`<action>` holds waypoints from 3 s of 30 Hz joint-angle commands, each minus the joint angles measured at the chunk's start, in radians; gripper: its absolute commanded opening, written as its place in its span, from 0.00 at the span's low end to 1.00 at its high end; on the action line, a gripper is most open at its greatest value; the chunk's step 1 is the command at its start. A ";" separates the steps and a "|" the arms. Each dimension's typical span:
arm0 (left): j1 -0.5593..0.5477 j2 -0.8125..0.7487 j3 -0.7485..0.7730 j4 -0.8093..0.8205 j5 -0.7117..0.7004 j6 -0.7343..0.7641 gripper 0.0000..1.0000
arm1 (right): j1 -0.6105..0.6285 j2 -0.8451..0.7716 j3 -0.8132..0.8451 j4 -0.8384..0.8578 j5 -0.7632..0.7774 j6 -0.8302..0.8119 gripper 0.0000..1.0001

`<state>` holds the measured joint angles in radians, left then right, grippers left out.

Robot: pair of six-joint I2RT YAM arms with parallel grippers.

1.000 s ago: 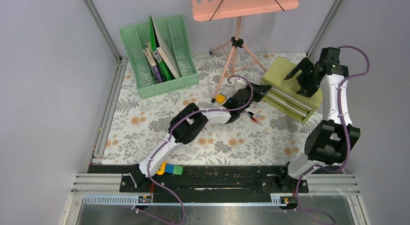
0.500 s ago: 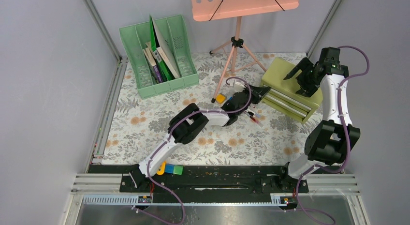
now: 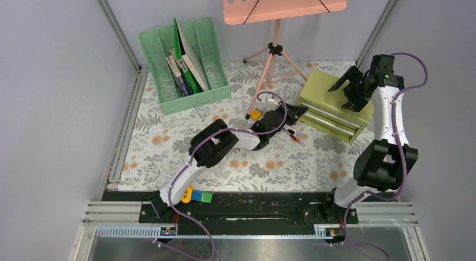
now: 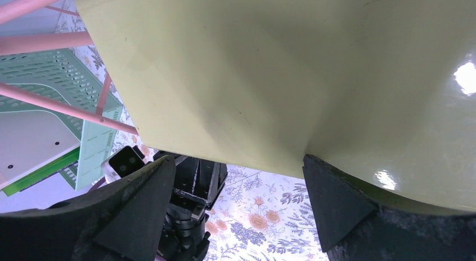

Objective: Organize the desk
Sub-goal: Open the drawer in the storage box.

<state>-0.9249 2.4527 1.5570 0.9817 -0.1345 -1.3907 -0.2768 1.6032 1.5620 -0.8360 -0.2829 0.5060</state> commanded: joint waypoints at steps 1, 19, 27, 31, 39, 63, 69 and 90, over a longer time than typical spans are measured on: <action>0.007 -0.087 -0.008 0.072 0.048 0.059 0.00 | 0.004 -0.003 -0.018 -0.009 0.009 -0.006 0.91; -0.049 0.018 0.114 0.012 0.019 -0.050 0.37 | 0.006 -0.022 -0.031 -0.004 -0.013 -0.006 0.92; -0.080 0.033 0.117 -0.053 -0.029 -0.067 0.44 | 0.005 -0.019 -0.035 -0.002 -0.020 -0.011 0.92; -0.080 0.066 0.164 -0.073 -0.042 -0.102 0.42 | 0.005 -0.017 -0.035 -0.003 -0.025 -0.014 0.91; -0.059 0.117 0.293 -0.171 -0.041 -0.089 0.42 | 0.005 -0.018 -0.033 -0.007 -0.030 -0.017 0.92; -0.023 0.131 0.396 -0.188 0.032 -0.044 0.00 | 0.005 -0.011 -0.037 -0.001 -0.039 -0.011 0.91; -0.026 0.073 0.339 -0.167 0.067 0.002 0.00 | 0.006 -0.007 -0.031 0.000 -0.024 -0.007 0.91; -0.037 0.024 0.179 -0.080 0.126 -0.041 0.00 | 0.105 -0.014 -0.060 0.022 0.126 -0.046 0.56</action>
<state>-0.9604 2.5381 1.7382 0.8860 -0.0650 -1.4651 -0.1837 1.5921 1.5177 -0.8799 -0.2279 0.4805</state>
